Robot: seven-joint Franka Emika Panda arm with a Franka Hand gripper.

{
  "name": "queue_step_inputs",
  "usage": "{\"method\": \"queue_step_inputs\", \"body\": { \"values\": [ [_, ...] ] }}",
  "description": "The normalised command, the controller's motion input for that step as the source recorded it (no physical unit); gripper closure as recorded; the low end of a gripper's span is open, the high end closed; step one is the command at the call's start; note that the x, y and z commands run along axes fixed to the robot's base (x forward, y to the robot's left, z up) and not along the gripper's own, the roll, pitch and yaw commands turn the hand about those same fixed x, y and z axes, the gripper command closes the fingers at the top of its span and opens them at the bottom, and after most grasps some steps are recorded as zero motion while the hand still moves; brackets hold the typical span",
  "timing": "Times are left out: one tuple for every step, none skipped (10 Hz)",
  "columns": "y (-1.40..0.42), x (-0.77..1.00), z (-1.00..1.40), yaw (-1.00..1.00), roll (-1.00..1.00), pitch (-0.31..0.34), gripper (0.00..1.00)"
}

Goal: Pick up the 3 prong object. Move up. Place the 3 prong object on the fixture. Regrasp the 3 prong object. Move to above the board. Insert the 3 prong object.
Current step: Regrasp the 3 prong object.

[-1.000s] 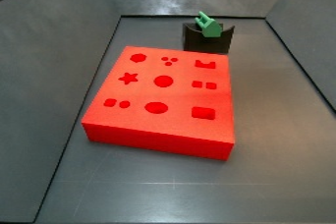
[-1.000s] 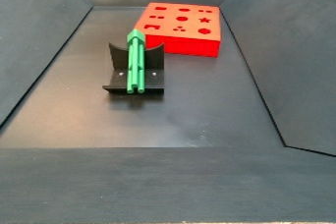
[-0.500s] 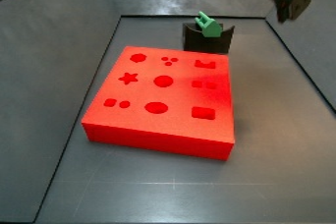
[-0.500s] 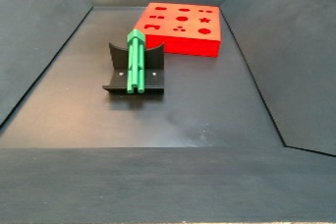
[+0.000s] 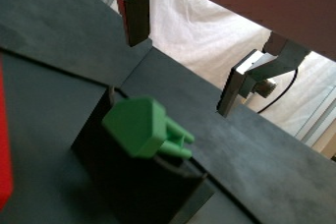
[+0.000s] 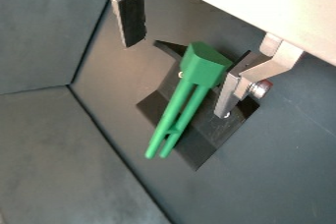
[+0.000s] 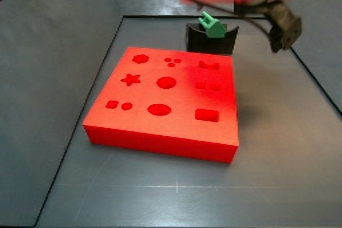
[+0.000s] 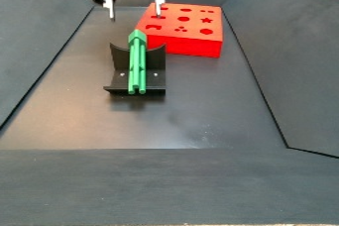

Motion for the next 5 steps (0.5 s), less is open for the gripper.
{"method": "queue_step_inputs", "body": {
  "values": [
    [0.01, 0.09, -0.9, -0.04, 0.06, -0.027, 0.0],
    [0.01, 0.08, -0.74, -0.03, 0.06, -0.004, 0.0],
    [0.0, 0.08, -0.59, -0.02, 0.05, 0.014, 0.0],
    [0.0, 0.08, -0.44, -0.01, 0.06, 0.029, 0.0],
    [-0.01, 0.08, -0.26, 0.02, 0.06, 0.043, 0.0]
  ]
}}
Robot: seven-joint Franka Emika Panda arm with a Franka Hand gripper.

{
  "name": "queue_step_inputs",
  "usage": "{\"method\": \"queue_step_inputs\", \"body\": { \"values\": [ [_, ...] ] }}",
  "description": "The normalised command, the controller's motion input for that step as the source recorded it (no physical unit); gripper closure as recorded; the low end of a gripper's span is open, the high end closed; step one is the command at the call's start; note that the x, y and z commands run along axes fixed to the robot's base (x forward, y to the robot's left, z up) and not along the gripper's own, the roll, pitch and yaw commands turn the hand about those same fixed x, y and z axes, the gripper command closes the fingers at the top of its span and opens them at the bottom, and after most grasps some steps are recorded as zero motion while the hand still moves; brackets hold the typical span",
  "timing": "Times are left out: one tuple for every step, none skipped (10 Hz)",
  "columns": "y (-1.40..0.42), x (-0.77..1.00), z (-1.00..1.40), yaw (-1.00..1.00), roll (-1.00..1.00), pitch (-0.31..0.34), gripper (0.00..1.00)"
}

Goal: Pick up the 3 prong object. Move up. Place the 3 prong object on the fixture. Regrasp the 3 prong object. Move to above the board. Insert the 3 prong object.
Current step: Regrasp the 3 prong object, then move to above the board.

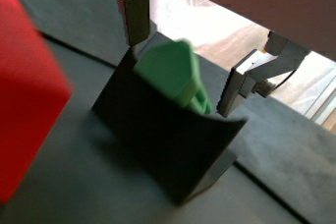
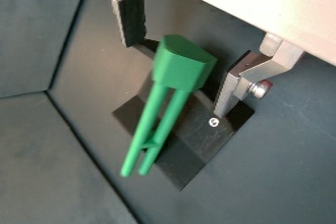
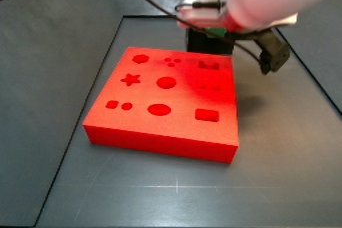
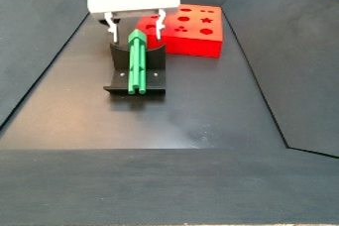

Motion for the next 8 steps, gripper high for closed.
{"method": "queue_step_inputs", "body": {
  "values": [
    [0.0, 0.0, 0.0, 0.0, 0.0, 0.0, 1.0],
    [-0.15, 0.13, 1.0, 0.09, -0.12, -0.134, 1.0],
    [-0.15, 0.13, 1.0, 0.08, -0.12, -0.132, 1.0],
    [-0.14, 0.12, 1.0, 0.04, -0.09, -0.093, 1.0],
    [-0.13, 0.11, 1.0, -0.01, -0.07, -0.069, 1.0],
    [-0.13, 0.1, 1.0, -0.05, -0.05, -0.036, 1.0],
    [-0.12, 0.09, 1.0, -0.06, -0.04, -0.004, 1.0],
    [-0.11, 0.08, 1.0, -0.06, -0.05, 0.026, 1.0]
  ]
}}
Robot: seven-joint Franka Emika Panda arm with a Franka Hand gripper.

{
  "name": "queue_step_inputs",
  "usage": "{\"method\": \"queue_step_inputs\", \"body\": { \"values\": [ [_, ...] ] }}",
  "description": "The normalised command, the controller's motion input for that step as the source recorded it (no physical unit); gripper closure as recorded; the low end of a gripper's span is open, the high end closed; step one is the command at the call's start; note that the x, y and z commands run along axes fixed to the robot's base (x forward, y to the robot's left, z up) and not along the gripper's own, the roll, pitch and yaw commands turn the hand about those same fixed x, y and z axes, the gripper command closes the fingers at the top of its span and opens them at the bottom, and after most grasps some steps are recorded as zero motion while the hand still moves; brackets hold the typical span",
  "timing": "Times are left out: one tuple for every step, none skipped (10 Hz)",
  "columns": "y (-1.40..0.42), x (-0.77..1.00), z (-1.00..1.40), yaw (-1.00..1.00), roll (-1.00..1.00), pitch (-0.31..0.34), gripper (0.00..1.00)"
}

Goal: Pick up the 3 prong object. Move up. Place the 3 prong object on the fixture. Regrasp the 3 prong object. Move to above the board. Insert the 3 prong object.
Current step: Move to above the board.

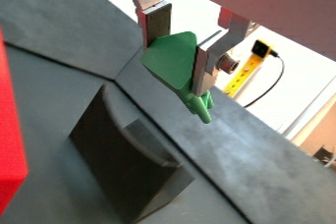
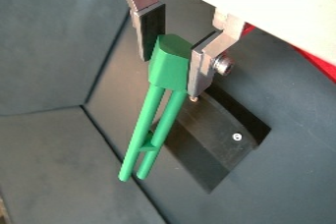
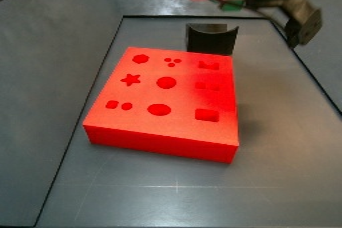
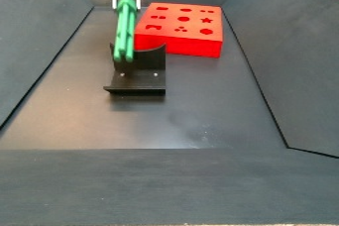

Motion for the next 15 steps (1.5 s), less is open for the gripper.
{"method": "queue_step_inputs", "body": {
  "values": [
    [-0.1, 0.08, 1.0, -0.06, -0.05, 0.057, 1.0],
    [-0.1, 0.07, 1.0, -0.04, -0.04, 0.092, 1.0],
    [-0.09, 0.07, 1.0, -0.02, -0.04, 0.113, 1.0],
    [-0.09, 0.06, 1.0, 0.0, -0.04, 0.135, 1.0],
    [-0.08, 0.06, 1.0, 0.03, -0.03, 0.151, 1.0],
    [-0.08, 0.06, 1.0, 0.05, -0.03, 0.163, 1.0],
    [-0.07, 0.06, 1.0, 0.07, -0.03, 0.169, 1.0],
    [-0.05, 0.05, 0.81, 0.1, -0.03, 0.16, 1.0],
    [-0.04, 0.04, 0.63, 0.11, -0.03, 0.15, 1.0],
    [-0.03, 0.04, 0.52, 0.12, -0.03, 0.141, 1.0],
    [-0.02, 0.03, 0.28, 0.13, -0.03, 0.115, 1.0],
    [-1.0, -0.95, 0.29, -0.08, -1.0, 0.019, 1.0],
    [-1.0, -0.96, 0.3, -0.08, -1.0, 0.004, 1.0],
    [-0.92, -1.0, 0.29, -0.07, -1.0, -0.026, 1.0],
    [-0.89, -1.0, 0.27, -0.07, -1.0, -0.034, 1.0]
  ]
}}
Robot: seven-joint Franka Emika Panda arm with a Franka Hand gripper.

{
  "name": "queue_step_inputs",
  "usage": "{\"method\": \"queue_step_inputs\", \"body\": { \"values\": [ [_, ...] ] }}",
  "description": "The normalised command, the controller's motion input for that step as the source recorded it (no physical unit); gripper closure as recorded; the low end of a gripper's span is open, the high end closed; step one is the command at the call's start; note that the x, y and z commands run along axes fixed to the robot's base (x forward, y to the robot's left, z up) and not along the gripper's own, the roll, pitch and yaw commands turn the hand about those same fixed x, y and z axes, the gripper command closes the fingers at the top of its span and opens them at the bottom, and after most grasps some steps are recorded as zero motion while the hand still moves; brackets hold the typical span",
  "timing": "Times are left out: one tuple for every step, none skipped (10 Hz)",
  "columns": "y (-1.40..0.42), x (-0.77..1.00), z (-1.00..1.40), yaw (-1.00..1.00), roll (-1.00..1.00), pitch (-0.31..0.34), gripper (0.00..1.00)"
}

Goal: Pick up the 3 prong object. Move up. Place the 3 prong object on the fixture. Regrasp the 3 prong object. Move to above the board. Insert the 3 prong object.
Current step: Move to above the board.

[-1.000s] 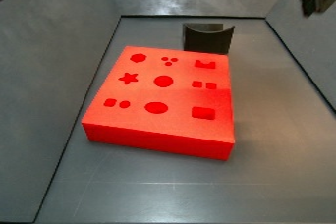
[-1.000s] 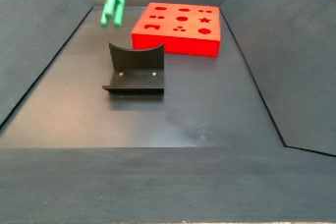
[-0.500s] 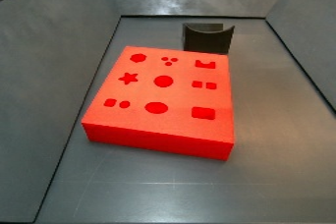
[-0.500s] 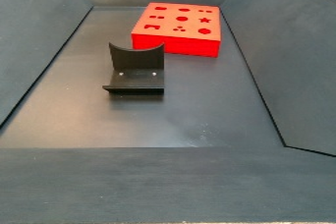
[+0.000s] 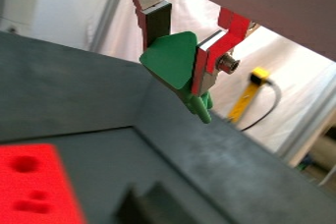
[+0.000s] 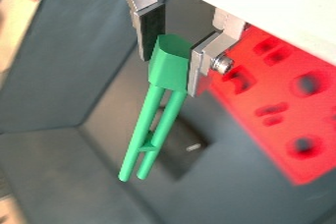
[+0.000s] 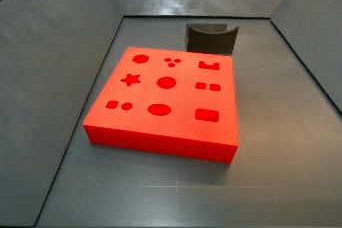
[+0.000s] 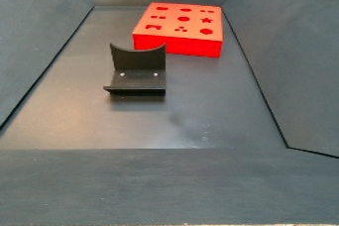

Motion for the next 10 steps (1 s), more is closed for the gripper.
{"method": "queue_step_inputs", "body": {
  "values": [
    [-0.85, -1.0, 0.26, -0.07, -1.0, -0.046, 1.0],
    [-0.81, -1.0, 0.26, -0.07, -1.0, -0.047, 1.0],
    [-0.49, -0.69, 0.17, -0.07, -1.0, -0.052, 1.0],
    [-0.34, -0.52, 0.12, -0.08, -1.0, -0.053, 1.0],
    [-0.14, -0.28, 0.05, -0.07, -1.0, -0.047, 1.0],
    [-0.05, -0.17, 0.03, -0.07, -1.0, -0.044, 1.0],
    [-0.01, -0.12, 0.01, -0.07, -1.0, -0.051, 1.0],
    [0.01, -0.1, 0.01, -0.07, -0.97, -0.066, 1.0],
    [0.02, -0.09, 0.01, -0.04, -0.74, -0.07, 1.0],
    [0.02, -0.08, 0.0, -0.03, -0.52, -0.07, 1.0]
  ]
}}
